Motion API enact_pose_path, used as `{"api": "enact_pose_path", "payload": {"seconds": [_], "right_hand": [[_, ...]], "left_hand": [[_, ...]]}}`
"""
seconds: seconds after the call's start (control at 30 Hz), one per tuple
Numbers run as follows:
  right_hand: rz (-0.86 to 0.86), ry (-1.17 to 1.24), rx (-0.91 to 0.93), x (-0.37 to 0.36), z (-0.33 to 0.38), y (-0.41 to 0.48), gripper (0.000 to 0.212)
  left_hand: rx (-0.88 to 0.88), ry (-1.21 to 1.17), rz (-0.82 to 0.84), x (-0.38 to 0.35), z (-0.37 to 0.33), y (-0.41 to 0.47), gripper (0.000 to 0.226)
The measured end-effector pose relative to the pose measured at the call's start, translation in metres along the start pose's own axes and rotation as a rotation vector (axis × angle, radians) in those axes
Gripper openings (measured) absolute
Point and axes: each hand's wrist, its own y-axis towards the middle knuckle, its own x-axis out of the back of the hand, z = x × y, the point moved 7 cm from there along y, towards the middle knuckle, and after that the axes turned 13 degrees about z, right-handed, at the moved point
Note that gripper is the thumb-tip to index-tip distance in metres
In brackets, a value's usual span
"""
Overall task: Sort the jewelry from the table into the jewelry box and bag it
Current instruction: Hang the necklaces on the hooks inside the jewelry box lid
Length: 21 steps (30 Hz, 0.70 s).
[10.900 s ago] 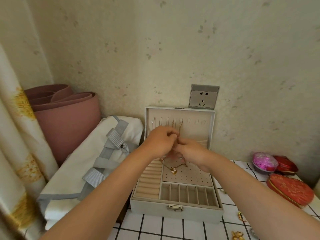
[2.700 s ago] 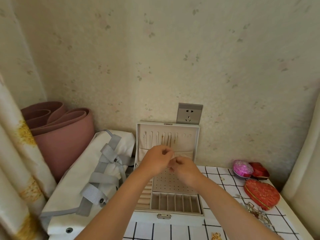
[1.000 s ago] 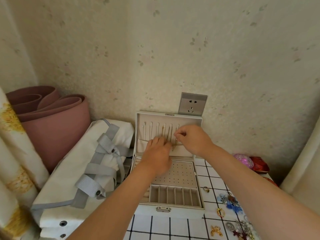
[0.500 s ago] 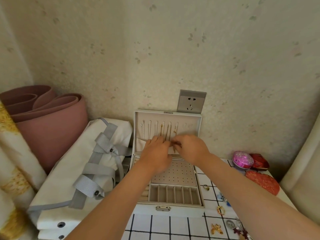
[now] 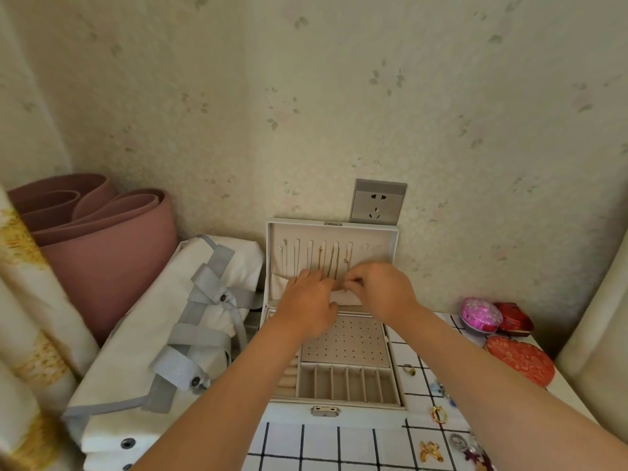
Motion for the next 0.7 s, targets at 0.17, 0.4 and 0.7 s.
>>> {"api": "enact_pose_path", "payload": {"seconds": [0.17,0.4,0.7], "right_hand": [[-0.136,0.089,-0.029,0.016,-0.006,0.002,0.011],[0.056,-0.056,-0.004,-0.008,0.003,0.002,0.019],[0.093,0.142,0.040,0.014,-0.021,-0.031,0.030]], "left_hand": [[-0.001,0.011,-0.003,0.001,-0.002,0.000,0.041],[-0.019,0.020,-0.027,0.001,-0.001,-0.002,0.039],[-0.014,0.051,-0.079,0.008,-0.028,-0.006,0.045]]}}
